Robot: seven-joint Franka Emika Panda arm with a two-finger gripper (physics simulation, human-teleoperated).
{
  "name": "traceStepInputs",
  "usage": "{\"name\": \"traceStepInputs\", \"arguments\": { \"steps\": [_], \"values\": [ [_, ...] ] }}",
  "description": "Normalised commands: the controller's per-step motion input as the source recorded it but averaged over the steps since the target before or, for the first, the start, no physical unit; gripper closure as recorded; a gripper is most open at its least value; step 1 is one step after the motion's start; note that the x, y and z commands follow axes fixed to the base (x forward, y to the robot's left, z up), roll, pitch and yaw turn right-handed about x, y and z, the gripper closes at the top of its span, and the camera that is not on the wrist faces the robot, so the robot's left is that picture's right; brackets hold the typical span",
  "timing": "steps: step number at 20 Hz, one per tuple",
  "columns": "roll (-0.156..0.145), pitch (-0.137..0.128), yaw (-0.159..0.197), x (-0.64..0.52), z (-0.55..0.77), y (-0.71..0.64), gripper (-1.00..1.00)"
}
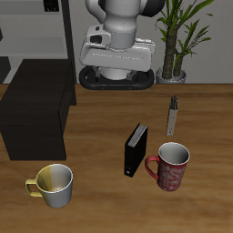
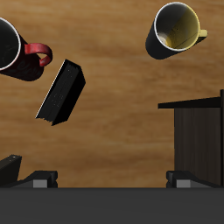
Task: Place the yellow book flat on top of the shelf
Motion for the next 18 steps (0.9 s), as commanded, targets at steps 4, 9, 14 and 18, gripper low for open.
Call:
{"name": "traceStepInputs", "arguments": {
  "steps": [4, 9, 14, 18],
  "values": [
    [-0.011, 0.021, -0.072, -0.04, -0.17, 0.26, -1.00],
    [0.008, -0.001, -0.073, -0.12, -0.16, 0.43, -1.00],
    [-0.021, -0.027, -0.025, -0.24, -0.15, 0.43, -1.00],
    [0.001, -0.036, -0.012, -0.33, -0.21, 0.57, -1.00]
  ]
}}
